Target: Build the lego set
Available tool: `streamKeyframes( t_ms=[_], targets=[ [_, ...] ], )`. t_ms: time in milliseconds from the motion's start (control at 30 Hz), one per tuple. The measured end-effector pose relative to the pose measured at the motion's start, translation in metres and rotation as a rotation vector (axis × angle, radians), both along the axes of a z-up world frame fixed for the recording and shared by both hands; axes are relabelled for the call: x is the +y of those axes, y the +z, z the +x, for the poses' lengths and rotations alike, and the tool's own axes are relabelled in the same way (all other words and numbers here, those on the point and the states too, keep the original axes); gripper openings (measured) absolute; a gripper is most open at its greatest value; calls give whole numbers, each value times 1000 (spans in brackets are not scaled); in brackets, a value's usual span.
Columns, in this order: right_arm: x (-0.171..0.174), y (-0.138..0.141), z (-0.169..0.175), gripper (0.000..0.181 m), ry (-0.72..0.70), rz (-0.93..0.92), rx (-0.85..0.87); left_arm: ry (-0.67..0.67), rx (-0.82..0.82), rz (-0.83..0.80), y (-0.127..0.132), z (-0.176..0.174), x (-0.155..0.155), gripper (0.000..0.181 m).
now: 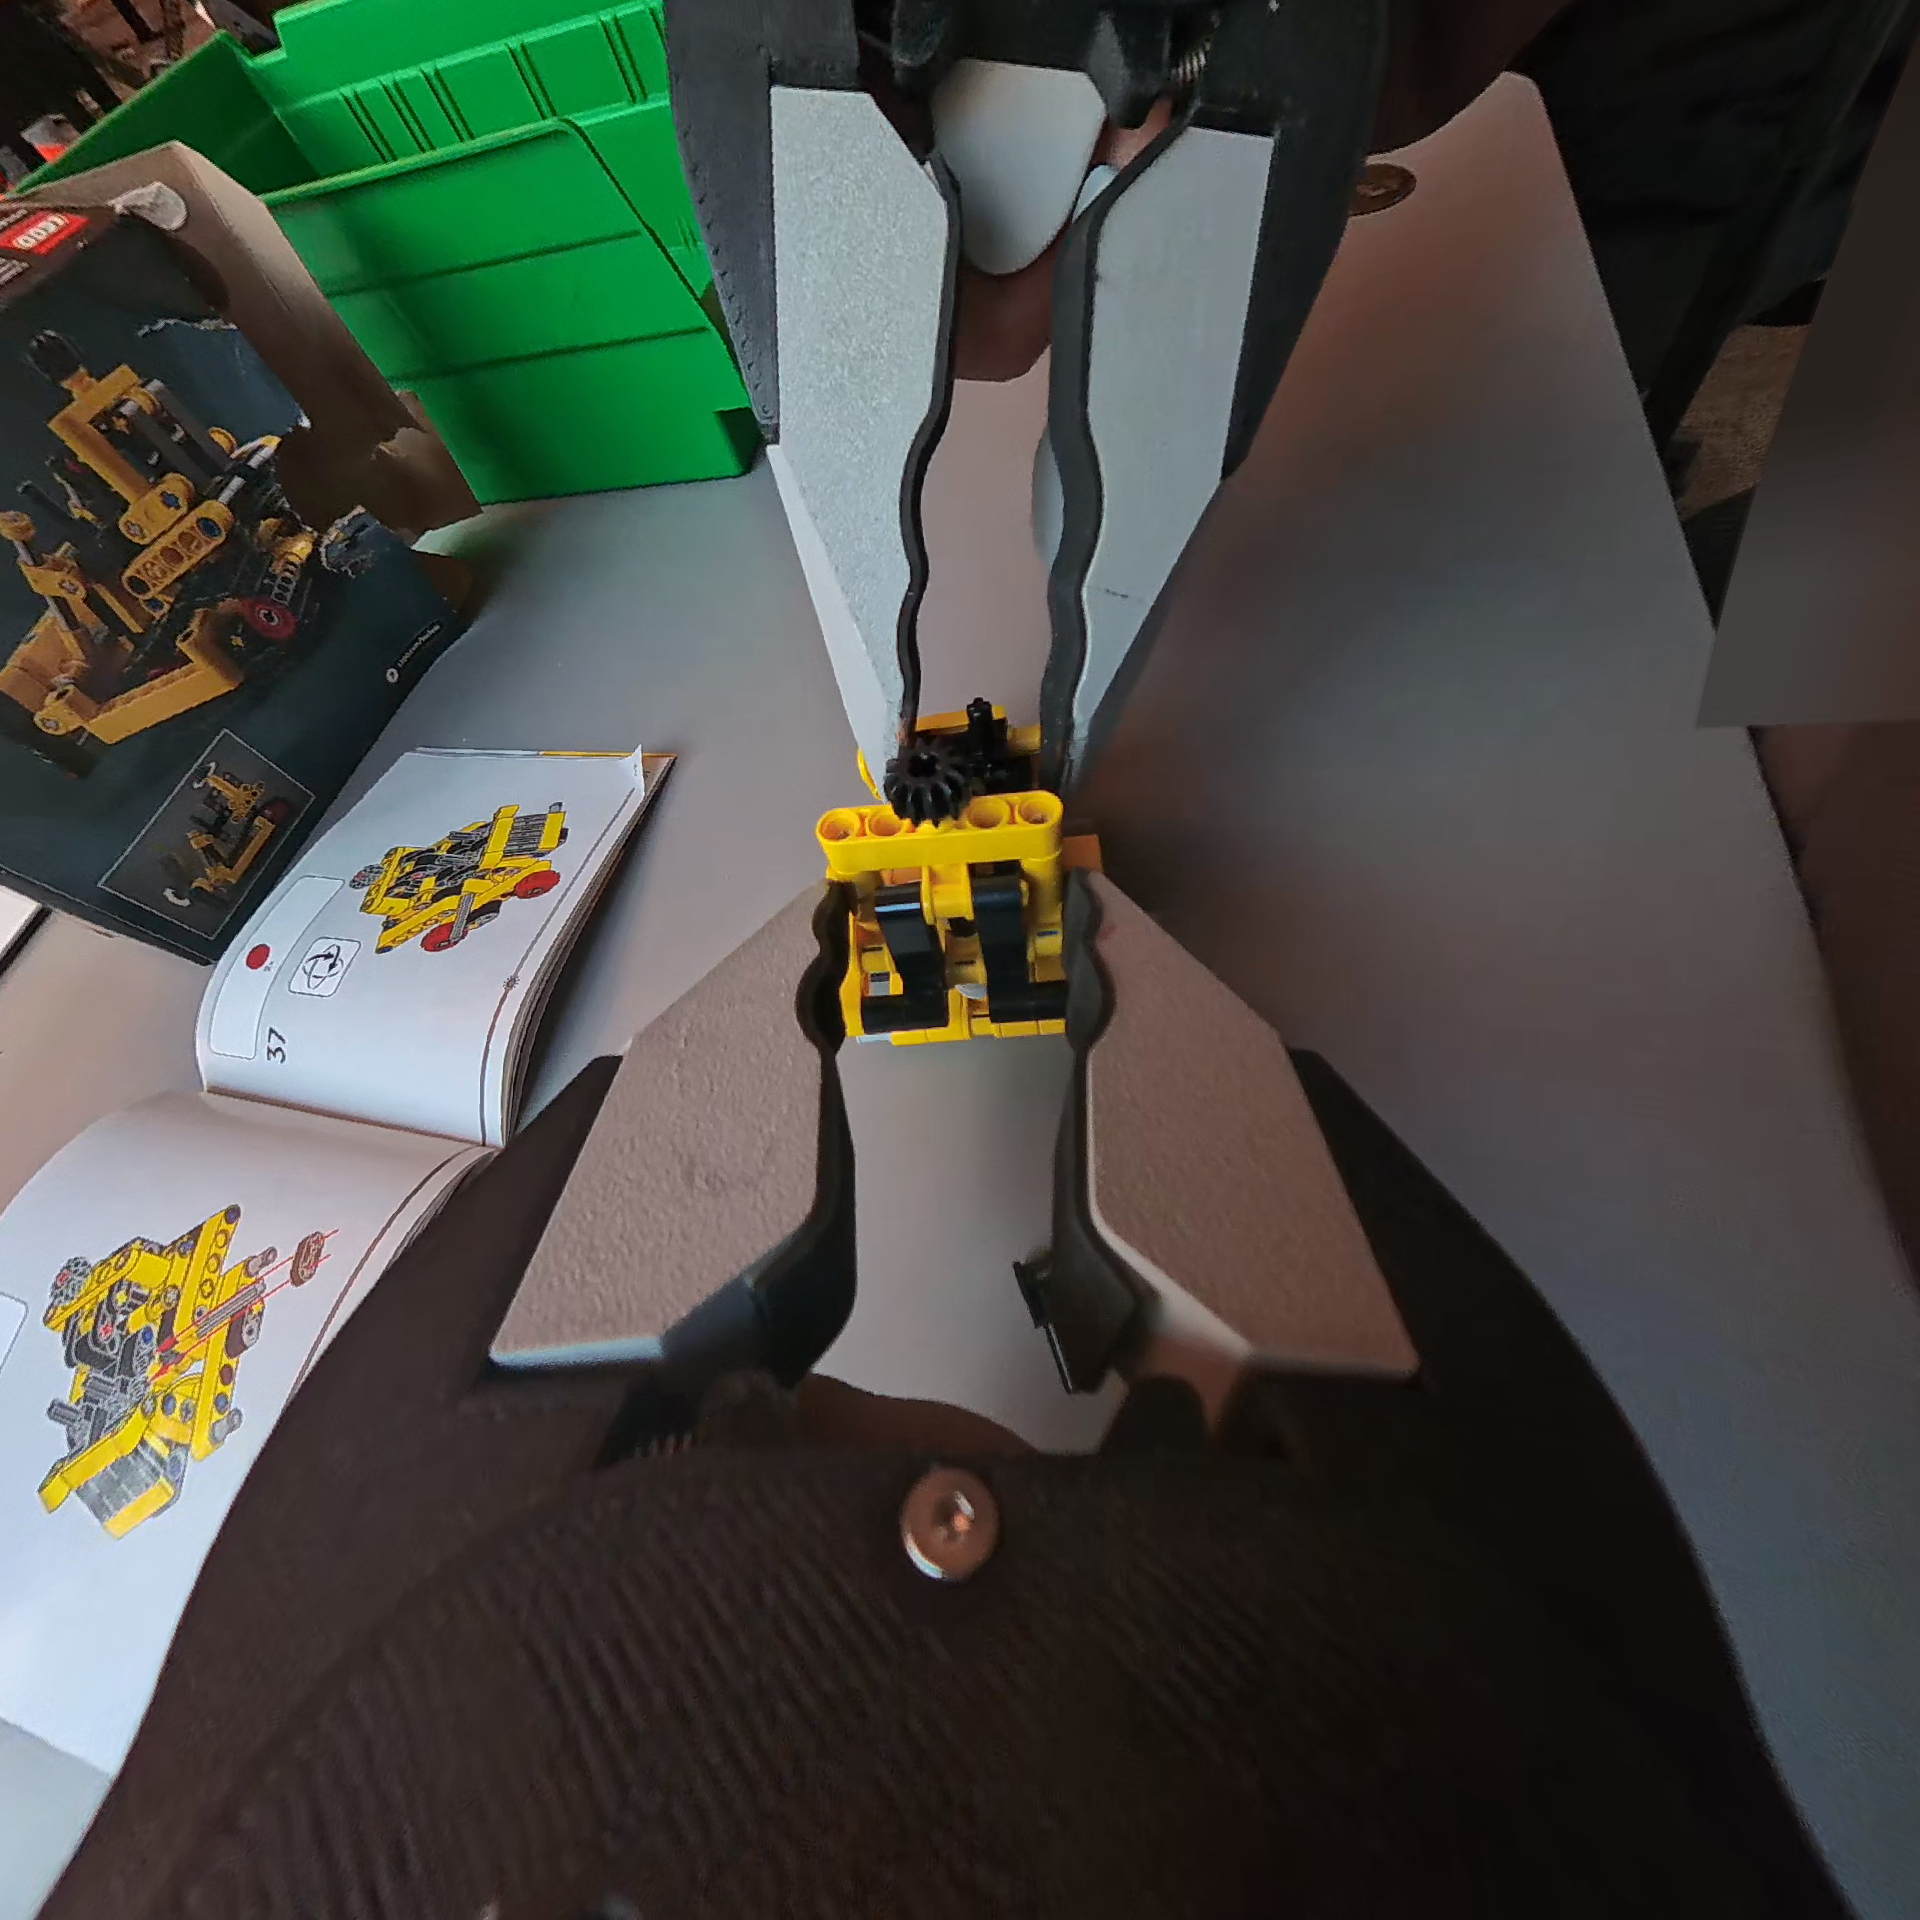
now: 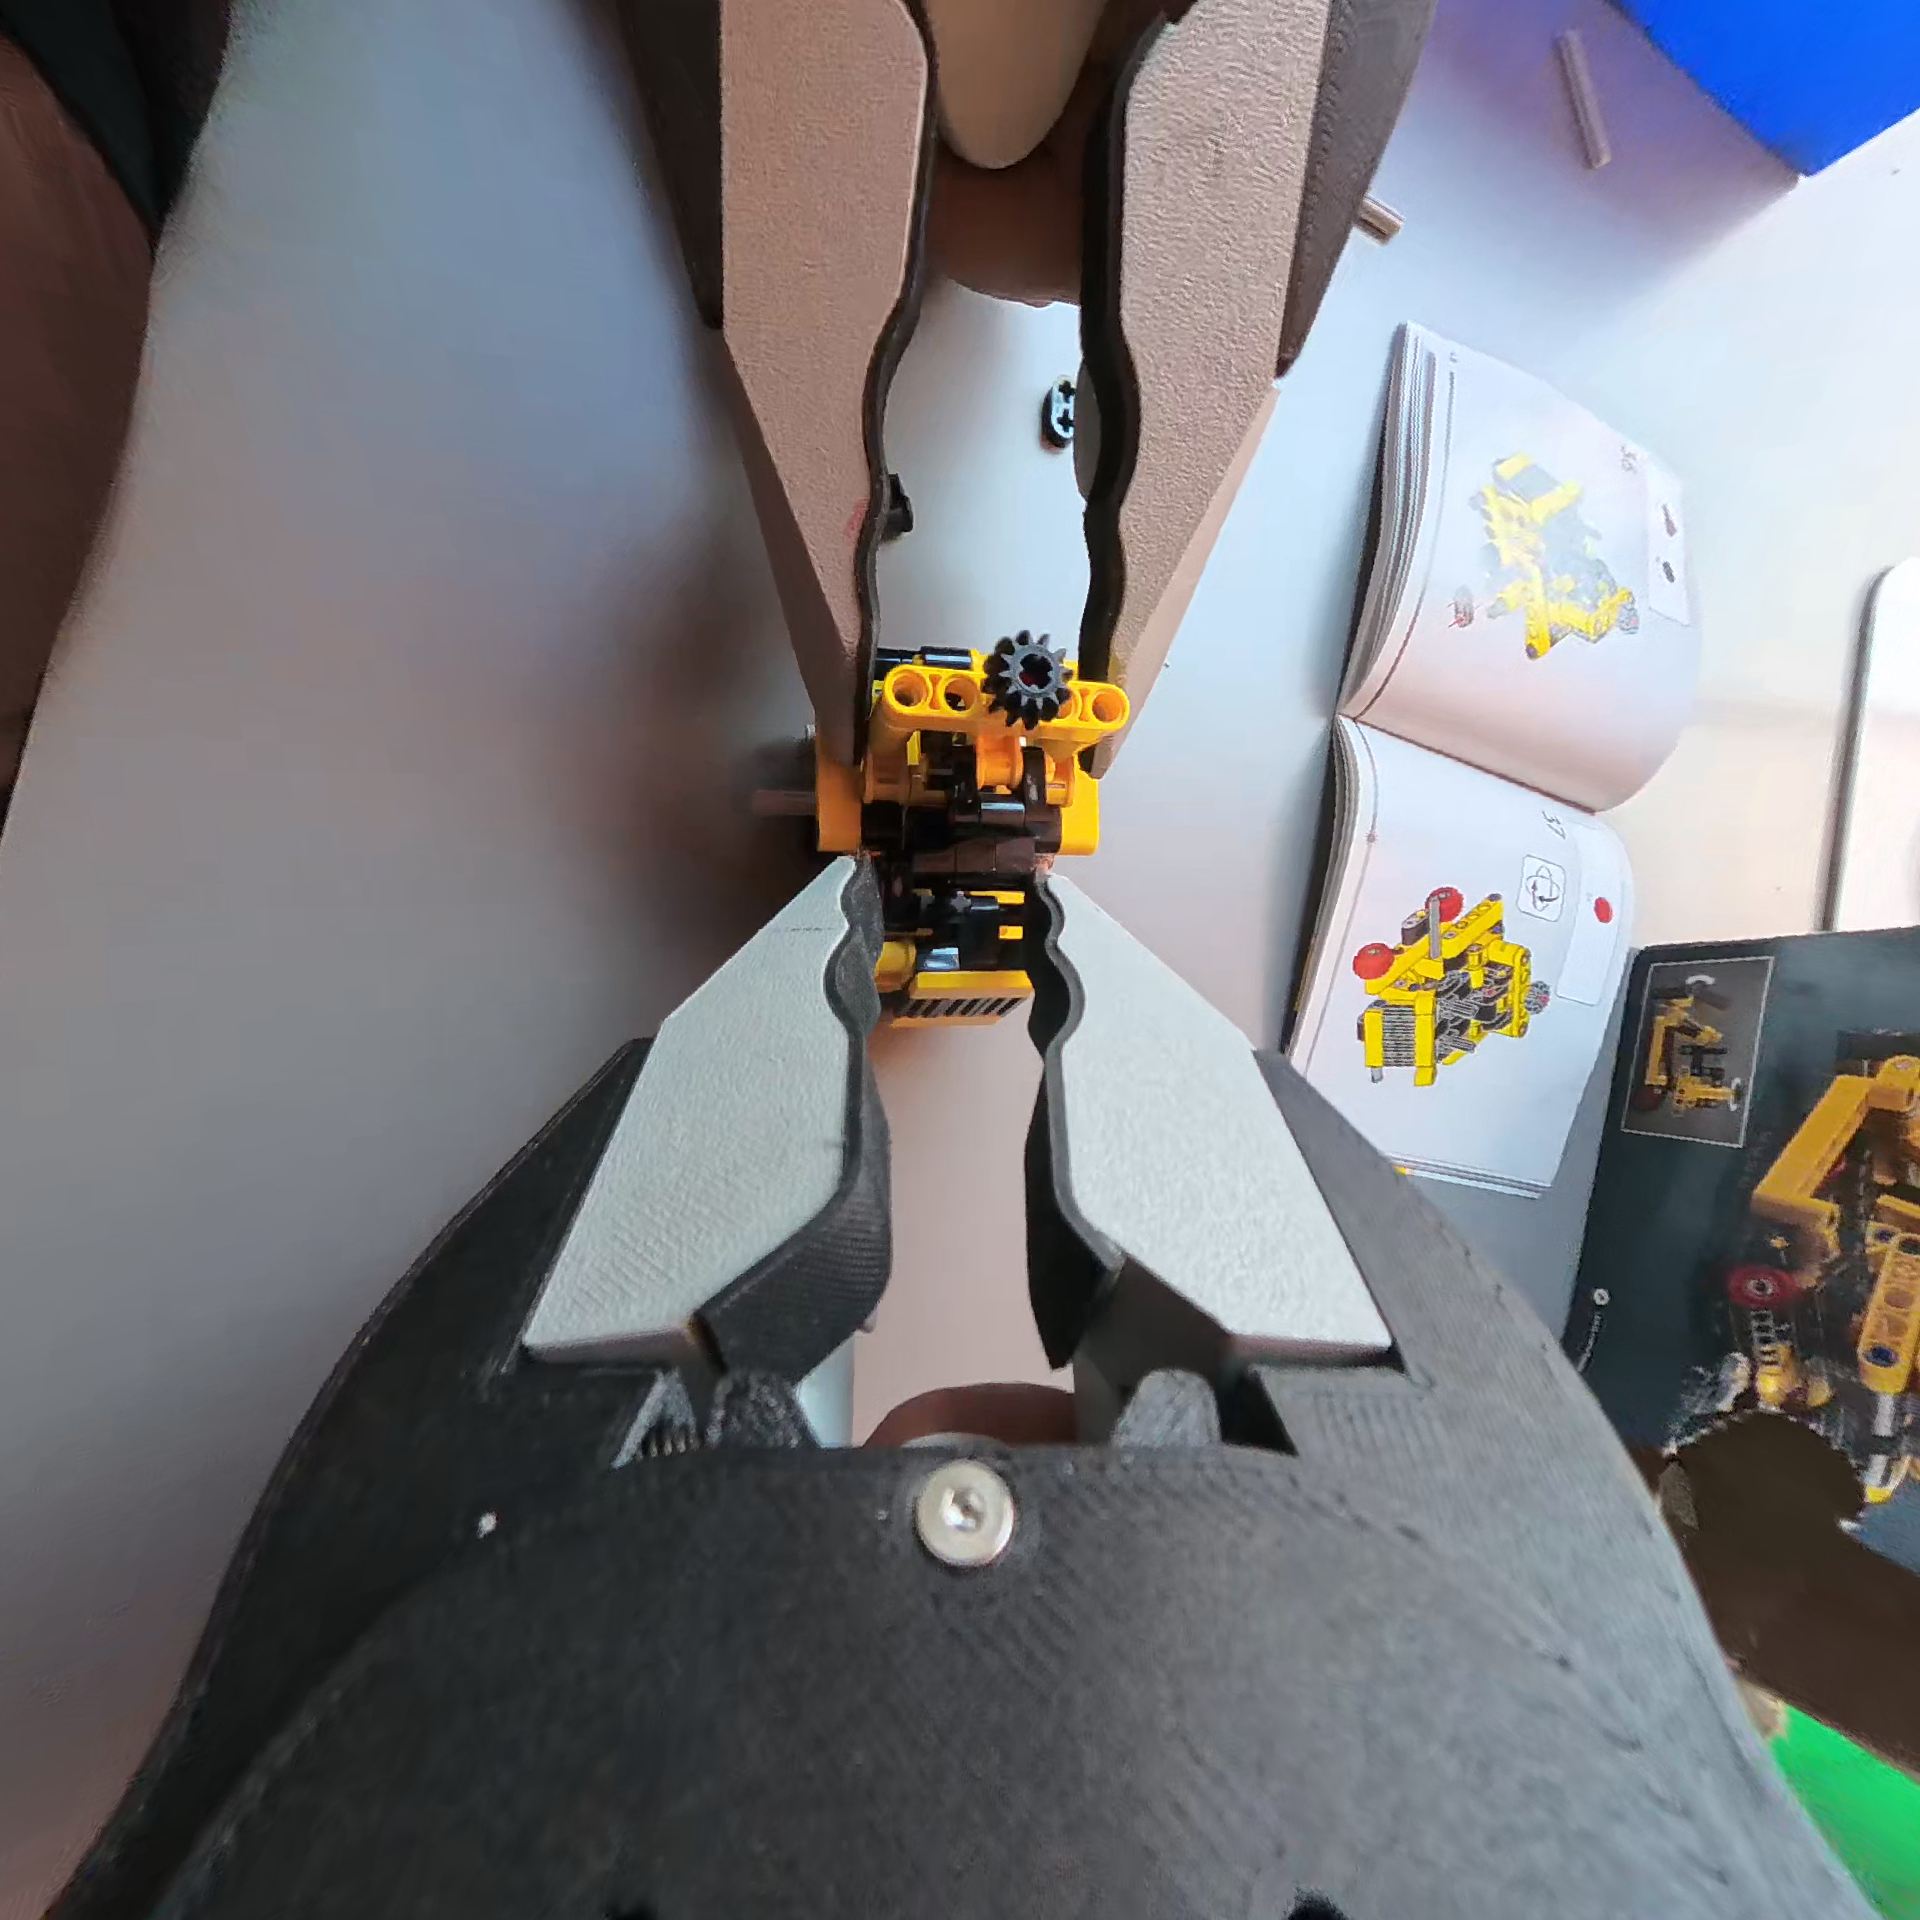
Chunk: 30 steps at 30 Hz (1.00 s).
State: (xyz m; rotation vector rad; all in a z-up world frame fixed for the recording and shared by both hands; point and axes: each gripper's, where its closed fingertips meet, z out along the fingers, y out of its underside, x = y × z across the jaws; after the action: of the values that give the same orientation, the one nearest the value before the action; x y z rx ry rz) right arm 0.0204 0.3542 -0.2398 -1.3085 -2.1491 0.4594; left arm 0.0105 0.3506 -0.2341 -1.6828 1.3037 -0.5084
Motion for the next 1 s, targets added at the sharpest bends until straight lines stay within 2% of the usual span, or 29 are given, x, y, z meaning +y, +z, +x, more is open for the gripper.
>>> streamKeyframes(
  t_ms=[233, 767, 1000],
  targets=[
    [0, 0, 2, 26, -17, -4, -35, 13, -6, 1, 1, 2, 0, 39],
    [3, -1, 4, 25, 50, 21, -158, 42, -6, -12, 0, 2, 2, 39],
    [3, -1, 4, 25, 5, 5, -142, 52, -14, -26, 0, 2, 2, 39]
  ],
)
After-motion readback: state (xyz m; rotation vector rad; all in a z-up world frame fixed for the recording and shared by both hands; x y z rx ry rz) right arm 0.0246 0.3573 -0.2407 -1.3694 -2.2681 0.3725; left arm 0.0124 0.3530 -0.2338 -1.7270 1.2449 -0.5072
